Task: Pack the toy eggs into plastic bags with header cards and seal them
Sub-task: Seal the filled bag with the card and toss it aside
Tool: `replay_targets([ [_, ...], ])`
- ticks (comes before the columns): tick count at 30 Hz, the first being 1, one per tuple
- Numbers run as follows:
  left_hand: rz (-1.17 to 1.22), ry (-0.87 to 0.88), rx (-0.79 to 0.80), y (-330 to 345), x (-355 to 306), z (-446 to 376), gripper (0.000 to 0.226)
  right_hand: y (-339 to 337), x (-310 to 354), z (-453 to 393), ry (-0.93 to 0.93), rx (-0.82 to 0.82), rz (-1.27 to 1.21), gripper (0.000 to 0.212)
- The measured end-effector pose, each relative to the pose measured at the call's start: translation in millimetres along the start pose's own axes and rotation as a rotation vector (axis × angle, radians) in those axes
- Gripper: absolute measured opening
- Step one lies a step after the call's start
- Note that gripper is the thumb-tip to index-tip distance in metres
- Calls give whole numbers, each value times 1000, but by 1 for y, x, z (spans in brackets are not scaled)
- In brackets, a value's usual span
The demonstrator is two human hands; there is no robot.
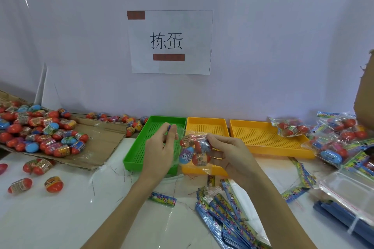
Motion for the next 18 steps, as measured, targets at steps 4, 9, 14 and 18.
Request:
replay_targets([
  [4, 20, -34, -25, -8, 9, -4, 34, 14, -9, 7, 132, 270, 20, 37],
  [9, 73, -25, -20, -14, 11, -9, 33, 5, 2, 4, -17, 168, 141, 50],
  [14, 288, -372, 154, 2, 31, -9, 62, -6, 18, 5, -257, 56, 271, 30],
  [18, 693, -611, 310, 18, 37, 0, 51, -3, 16, 3, -296, 82, 309, 35],
])
Point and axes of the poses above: each hand's wrist, its own z-axis away from the middle knuckle, its own y-axis out of the palm, x = y × z, the point moved 6 cm from there along -z, towards the middle knuckle, and after that the axes turned 3 degrees about -z, right-handed, at the moved point
